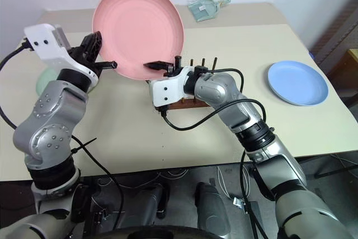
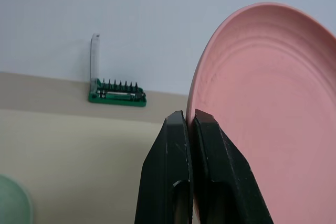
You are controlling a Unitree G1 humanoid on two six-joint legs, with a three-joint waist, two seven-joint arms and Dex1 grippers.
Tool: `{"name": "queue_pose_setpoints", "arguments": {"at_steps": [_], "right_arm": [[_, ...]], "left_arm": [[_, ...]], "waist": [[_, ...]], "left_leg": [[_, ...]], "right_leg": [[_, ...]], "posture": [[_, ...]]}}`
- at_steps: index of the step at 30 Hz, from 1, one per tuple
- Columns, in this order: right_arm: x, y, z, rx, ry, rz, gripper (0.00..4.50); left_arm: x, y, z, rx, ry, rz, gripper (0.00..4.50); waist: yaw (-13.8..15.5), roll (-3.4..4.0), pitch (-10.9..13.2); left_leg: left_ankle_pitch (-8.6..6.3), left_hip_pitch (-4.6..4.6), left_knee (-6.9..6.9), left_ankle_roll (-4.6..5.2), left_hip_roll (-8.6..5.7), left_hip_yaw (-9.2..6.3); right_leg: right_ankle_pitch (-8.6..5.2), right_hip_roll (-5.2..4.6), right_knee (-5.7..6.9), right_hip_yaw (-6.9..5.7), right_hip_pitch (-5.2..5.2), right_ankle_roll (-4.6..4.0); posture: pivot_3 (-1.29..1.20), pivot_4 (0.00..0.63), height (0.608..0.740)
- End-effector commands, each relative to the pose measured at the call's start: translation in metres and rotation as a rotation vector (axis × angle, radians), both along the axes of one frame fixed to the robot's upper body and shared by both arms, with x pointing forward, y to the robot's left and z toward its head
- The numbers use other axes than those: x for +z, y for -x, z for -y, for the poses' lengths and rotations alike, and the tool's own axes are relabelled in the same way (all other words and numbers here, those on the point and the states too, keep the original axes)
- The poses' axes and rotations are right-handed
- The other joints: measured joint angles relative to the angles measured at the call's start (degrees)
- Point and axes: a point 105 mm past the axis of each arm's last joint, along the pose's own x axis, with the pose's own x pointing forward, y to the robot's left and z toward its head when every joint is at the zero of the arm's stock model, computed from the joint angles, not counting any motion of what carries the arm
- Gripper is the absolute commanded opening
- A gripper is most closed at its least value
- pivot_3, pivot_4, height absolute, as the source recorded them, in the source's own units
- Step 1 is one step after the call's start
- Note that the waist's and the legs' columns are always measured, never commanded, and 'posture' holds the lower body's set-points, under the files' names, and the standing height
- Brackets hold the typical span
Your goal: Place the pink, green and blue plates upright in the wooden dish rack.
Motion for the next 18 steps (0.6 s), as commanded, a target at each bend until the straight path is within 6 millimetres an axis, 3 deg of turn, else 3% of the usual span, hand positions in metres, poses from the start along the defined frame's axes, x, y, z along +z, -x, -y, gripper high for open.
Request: {"name": "queue_pose_setpoints", "arguments": {"at_steps": [1,8,12,14,18], "right_arm": [[0.011,0.002,-0.001,0.008,-0.02,0.051,0.03],[0.014,0.001,0.0,0.005,-0.03,0.07,0.03],[0.017,-0.001,0.004,-0.006,-0.028,0.093,0.0],[0.018,-0.002,0.006,-0.016,-0.029,0.106,0.0],[0.026,-0.007,0.012,-0.033,-0.047,0.136,0.0]], "left_arm": [[0.012,0.008,0.007,-0.034,-0.006,0.047,0.0],[0.012,0.007,0.009,-0.05,0.015,0.046,0.0],[0.027,0.015,0.006,-0.09,0.08,0.133,1.29],[0.037,0.019,0.0,-0.074,0.111,0.181,2.43],[0.055,0.024,-0.034,0.016,0.235,0.275,4.34]], "waist": [[0.01,0.0,0.0],[-0.01,0.0,0.0],[0.03,0.0,0.0],[-0.03,0.0,0.0],[-0.07,0.0,0.0]], "left_leg": [[0.0,0.0,0.0,0.0,0.0,0.0],[0.01,0.0,0.0,0.0,0.0,0.0],[0.01,0.0,0.01,0.0,0.0,0.0],[0.01,0.0,0.01,0.0,0.0,0.0],[0.02,0.01,0.02,-0.02,0.01,0.0]], "right_leg": [[0.0,0.0,0.0,-0.01,0.01,0.0],[0.0,0.02,0.0,0.0,0.01,0.0],[0.0,0.01,0.0,0.0,0.02,0.0],[0.0,0.01,0.0,0.0,0.02,0.0],[0.0,0.02,0.0,0.0,0.02,-0.01]], "posture": [[0.0,0.15,0.74],[0.0,0.15,0.74],[0.0,0.15,0.74],[0.0,0.15,0.74],[0.0,0.15,0.74]]}}
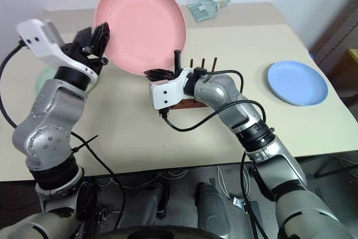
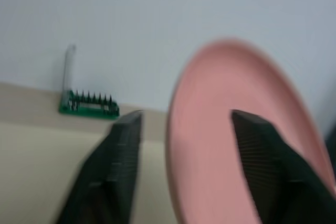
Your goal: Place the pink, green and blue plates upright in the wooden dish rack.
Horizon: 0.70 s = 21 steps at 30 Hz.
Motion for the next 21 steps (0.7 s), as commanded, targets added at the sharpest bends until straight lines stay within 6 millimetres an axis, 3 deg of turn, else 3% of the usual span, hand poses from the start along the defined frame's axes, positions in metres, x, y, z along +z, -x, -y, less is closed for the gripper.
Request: {"name": "queue_pose_setpoints", "arguments": {"at_steps": [1,4,6,11,16,18,21], "right_arm": [[0.03,-0.005,0.01,-0.023,-0.065,0.091,0.0],[0.044,-0.009,0.023,-0.055,-0.127,0.096,0.0],[0.064,-0.009,0.038,-0.074,-0.245,0.061,0.0],[0.084,0.0,0.07,-0.062,-0.419,-0.104,0.0],[0.097,0.027,0.1,0.089,-0.716,-0.526,0.0],[0.1,0.042,0.108,0.185,-0.822,-0.695,0.0],[0.103,0.054,0.116,0.269,-0.92,-0.847,0.0]], "left_arm": [[0.026,0.015,-0.03,0.082,0.075,0.133,4.34],[0.032,0.018,-0.053,0.147,0.068,0.157,4.34],[0.03,0.02,-0.07,0.203,-0.003,0.145,4.34],[0.007,0.019,-0.088,0.204,-0.166,0.052,4.34],[-0.058,0.032,-0.054,-0.131,-0.438,-0.12,4.34],[-0.092,0.051,-0.027,-0.345,-0.551,-0.216,4.34],[-0.127,0.069,-0.006,-0.515,-0.658,-0.325,4.34]], "waist": [[-0.04,0.0,0.0],[0.07,0.0,0.0],[0.07,0.0,0.0],[0.04,0.01,0.01],[0.03,0.04,0.02],[0.02,0.06,0.03],[-0.08,0.21,0.1]], "left_leg": [[0.0,0.0,0.0,0.0,0.0,0.01],[0.01,0.01,-0.01,0.0,0.0,0.01],[0.0,0.01,-0.01,0.0,-0.01,0.01],[-0.01,0.01,-0.03,0.03,-0.01,0.01],[-0.06,0.01,-0.07,0.11,0.02,0.0],[-0.1,-0.01,-0.08,0.15,0.06,0.0],[-0.19,-0.02,-0.11,0.05,0.11,0.02]], "right_leg": [[0.0,0.0,0.0,0.0,0.0,0.0],[0.0,0.01,0.0,0.0,0.0,0.0],[0.0,0.01,0.0,0.0,0.01,0.0],[-0.01,0.01,-0.02,0.02,0.01,-0.01],[-0.12,-0.06,-0.04,0.09,0.02,-0.22],[-0.21,-0.17,-0.06,0.12,0.01,-0.37],[-0.31,-0.25,-0.07,0.13,0.0,-0.53]], "posture": [[0.0,0.15,0.74],[0.0,0.15,0.74],[0.0,0.15,0.74],[0.0,0.15,0.74],[0.0,0.15,0.74],[0.0,0.15,0.74],[0.0,0.15,0.74]]}}
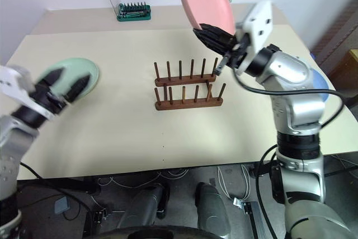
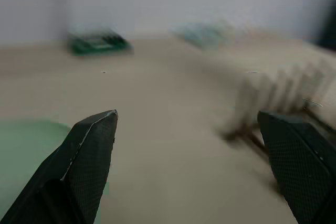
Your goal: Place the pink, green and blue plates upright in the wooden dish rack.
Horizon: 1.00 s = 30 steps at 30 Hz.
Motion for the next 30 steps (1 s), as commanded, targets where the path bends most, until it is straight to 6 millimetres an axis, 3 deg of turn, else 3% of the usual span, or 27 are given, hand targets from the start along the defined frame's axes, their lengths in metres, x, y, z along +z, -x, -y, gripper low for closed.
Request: {"name": "queue_pose_setpoints", "arguments": {"at_steps": [1,3,12,30], "right_arm": [[0.016,0.022,0.006,0.12,-0.129,-0.058,0.0],[0.014,0.023,0.011,0.153,-0.193,-0.126,0.0],[-0.008,0.015,0.017,0.157,-0.278,-0.299,0.0],[-0.042,-0.011,0.052,0.112,-0.524,-0.527,0.0]], "left_arm": [[-0.014,0.019,0.032,-0.201,-0.1,-0.039,4.34],[-0.026,0.025,0.047,-0.274,-0.113,-0.076,4.34],[-0.024,0.027,0.077,-0.371,-0.036,-0.057,4.34],[-0.026,0.029,0.078,-0.369,-0.016,-0.059,4.34]], "waist": [[-0.01,0.11,0.05],[-0.01,0.15,0.05],[0.04,0.2,0.06],[0.16,0.2,0.06]], "left_leg": [[-0.02,0.01,0.0,-0.03,0.0,0.01],[-0.04,0.0,-0.01,-0.05,0.08,0.04],[-0.09,-0.14,-0.1,0.31,0.38,0.56],[-0.16,-0.19,-0.05,0.48,0.41,0.75]], "right_leg": [[-0.01,-0.02,0.0,0.0,0.0,-0.01],[-0.05,-0.03,-0.01,-0.02,0.0,-0.01],[0.0,-0.05,-0.45,-0.12,-0.01,-0.03],[0.05,-0.06,-0.65,-0.1,0.03,0.02]], "posture": [[0.0,0.15,0.74],[0.0,0.15,0.74],[0.0,0.15,0.74],[0.0,0.15,0.74]]}}
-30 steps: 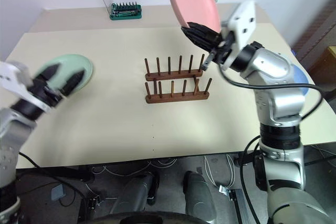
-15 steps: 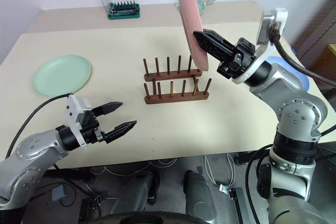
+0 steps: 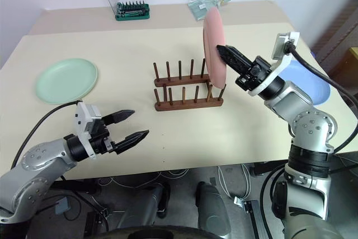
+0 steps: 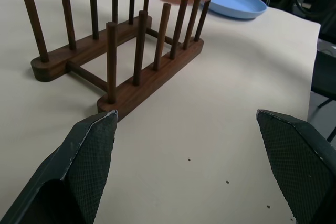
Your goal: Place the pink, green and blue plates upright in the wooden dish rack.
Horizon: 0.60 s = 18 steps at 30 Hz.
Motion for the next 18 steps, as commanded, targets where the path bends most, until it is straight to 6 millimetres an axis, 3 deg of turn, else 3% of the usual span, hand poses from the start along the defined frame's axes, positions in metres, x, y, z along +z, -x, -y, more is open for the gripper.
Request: {"name": "queue_pose_setpoints", "arguments": {"at_steps": [1,5,8,12,16,18], "right_arm": [[0.004,0.001,0.01,-0.022,-0.066,-0.001,0.0],[-0.004,0.001,0.011,-0.026,-0.073,-0.028,0.0],[-0.005,0.001,0.012,-0.041,-0.075,-0.031,0.87],[-0.005,-0.008,0.019,-0.128,-0.045,-0.02,2.75],[0.004,-0.021,0.036,-0.248,-0.063,0.012,2.75],[0.029,-0.02,0.05,-0.301,-0.066,0.105,2.75]], "left_arm": [[0.006,0.004,0.003,-0.014,0.004,0.035,4.34],[0.005,0.003,0.002,-0.012,0.003,0.034,4.34],[0.005,0.003,0.002,-0.013,0.002,0.034,4.37],[0.005,0.002,0.001,-0.009,0.003,0.034,4.37],[0.005,0.0,-0.002,0.009,0.003,0.04,4.37],[0.008,-0.004,-0.007,0.041,0.021,0.048,4.37]], "waist": [[0.0,0.0,0.0],[0.01,0.01,0.0],[0.0,0.01,0.0],[0.0,0.01,0.0],[0.0,0.01,0.0],[-0.05,0.06,0.03]], "left_leg": [[0.0,0.0,0.0,0.0,0.0,0.0],[0.0,0.0,-0.01,0.0,0.01,0.01],[0.0,0.0,0.0,0.01,0.01,0.03],[0.0,0.01,0.0,0.01,0.02,0.03],[0.0,0.01,0.01,0.01,0.03,0.06],[0.0,0.01,0.03,0.01,0.03,0.08]], "right_leg": [[0.0,0.0,0.0,0.0,0.0,0.0],[0.0,0.01,-0.01,0.0,0.0,0.0],[0.0,0.01,0.0,0.0,0.0,0.0],[0.0,0.01,0.0,0.0,0.0,0.01],[0.0,0.01,-0.01,0.0,0.0,0.01],[0.02,0.02,0.0,0.0,0.01,0.01]], "posture": [[0.0,0.15,0.74],[0.0,0.15,0.74],[0.0,0.15,0.74],[0.0,0.15,0.74],[0.0,0.15,0.74],[0.0,0.15,0.74]]}}
